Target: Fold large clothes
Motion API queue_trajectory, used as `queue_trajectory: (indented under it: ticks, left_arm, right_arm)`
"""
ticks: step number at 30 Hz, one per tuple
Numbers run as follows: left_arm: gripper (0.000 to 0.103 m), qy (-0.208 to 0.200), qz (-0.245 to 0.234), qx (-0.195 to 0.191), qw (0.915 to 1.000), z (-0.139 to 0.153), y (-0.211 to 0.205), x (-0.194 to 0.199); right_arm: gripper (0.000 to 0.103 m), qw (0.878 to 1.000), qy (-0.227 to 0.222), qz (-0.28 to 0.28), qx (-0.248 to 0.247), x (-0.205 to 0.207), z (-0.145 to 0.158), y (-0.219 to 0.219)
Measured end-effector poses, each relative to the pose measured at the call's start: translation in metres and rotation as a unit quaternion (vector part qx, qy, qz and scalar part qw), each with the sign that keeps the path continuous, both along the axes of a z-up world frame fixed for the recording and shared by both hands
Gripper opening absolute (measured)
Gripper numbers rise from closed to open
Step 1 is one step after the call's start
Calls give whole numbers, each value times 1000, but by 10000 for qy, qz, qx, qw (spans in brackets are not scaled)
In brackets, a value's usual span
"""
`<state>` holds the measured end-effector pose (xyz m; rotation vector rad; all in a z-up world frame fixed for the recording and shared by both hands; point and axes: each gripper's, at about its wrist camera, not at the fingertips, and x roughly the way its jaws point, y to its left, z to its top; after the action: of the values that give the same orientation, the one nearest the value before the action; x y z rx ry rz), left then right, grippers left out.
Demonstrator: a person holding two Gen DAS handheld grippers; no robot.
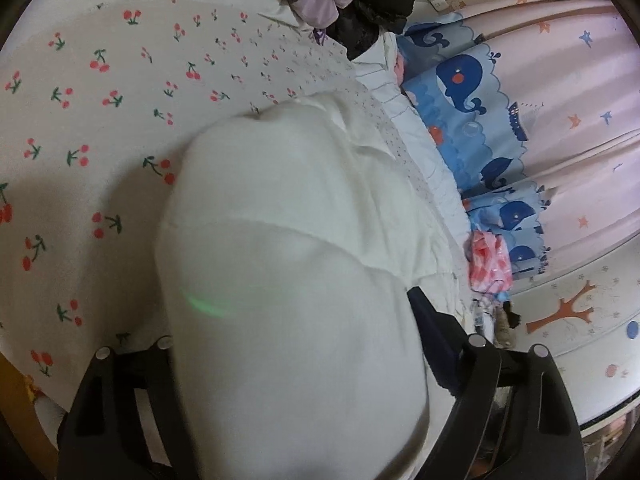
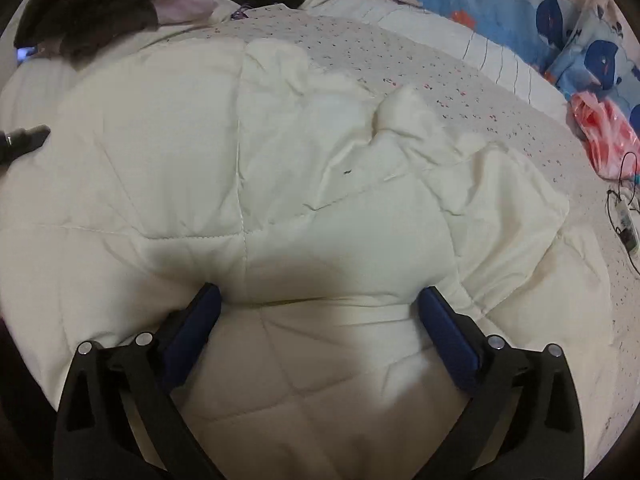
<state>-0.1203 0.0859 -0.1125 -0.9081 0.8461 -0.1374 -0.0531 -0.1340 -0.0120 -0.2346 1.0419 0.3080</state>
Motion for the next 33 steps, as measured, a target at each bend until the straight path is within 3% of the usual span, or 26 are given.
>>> queue_trajectory:
  ticks: [2,5,6,8,9,10,11,13,15,18,21,23,25,26,27,28,30,31,33]
  left_arm:
    - [82,-23,-34,86,10000,1,-2,1]
    - [82,-86,35,68,9999,-2,-2,0]
    - [82,-88,77,91,9999,-2,-2,0]
    - [82,-117,116,169,9997,-1,-5,0]
    - [82,-136,122,200,9996,-1,-6,0]
    - [83,-159,120,202,9996,-1,-6,-1]
    - [83,-182,100,206,9996,0,-7,-1]
    - [83,-157,83,244,9995,-1,-8,-1]
    - [83,-150,65,226,9996,-2,-8,0]
    - [83,-168,78,202,9996,-2,-7,-1]
    - [83,-174,98,174,9996,-3,-6,-2]
    - [83,-170,106,181,9996,-3,-7,-2]
    - [83,-152,114,193,9996,-2,-8,-2]
    - [83,-139,114,205,9996,-2,-8,-2]
    - [84,-125,102,215,9996,-3,-8,-2]
    - [84,-96,80,249,9996,-2,-9,-1]
    - [84,-61,83,281,9996,-1,-9,0]
    - [84,-53,88,289,9995,-1,-9,0]
    - [84,-67,116,302,9995,-1,-8,-1]
  right_arm:
    - [95,9977,-61,-24,674,6,25,-13]
    - [95,9957,-750,-121,521,33,58,-20]
    - [95,9961,-745,-183,427,47,57,-20]
    - [96,9973,-628,-375,118,90,38,-20]
    - [96,9981,-326,-488,-178,111,13,-18]
    - [97,9981,352,-458,-207,131,-23,-15]
    - [97,9978,489,-435,-118,138,-33,-14]
    - [97,9980,530,-352,-31,147,-24,-18]
    - [97,9981,470,-184,361,136,-1,-34]
    - [96,9980,-137,71,618,84,50,-70]
    - [97,9944,-679,-409,698,30,77,-132]
    - [97,9881,-517,-967,1075,6,64,-190]
    - [97,9808,201,-1225,1503,-9,18,-225]
    - [97,9814,443,-1176,1452,-11,-11,-232]
    - [97,9766,556,-1143,1733,-16,-30,-239]
    - [97,9690,544,-1242,2064,-18,-31,-249]
    - [96,9715,370,-1458,1829,-19,-9,-249]
    - [96,9771,-116,-1435,1566,-27,15,-237]
    - [97,9831,-672,-1089,1310,-34,48,-207]
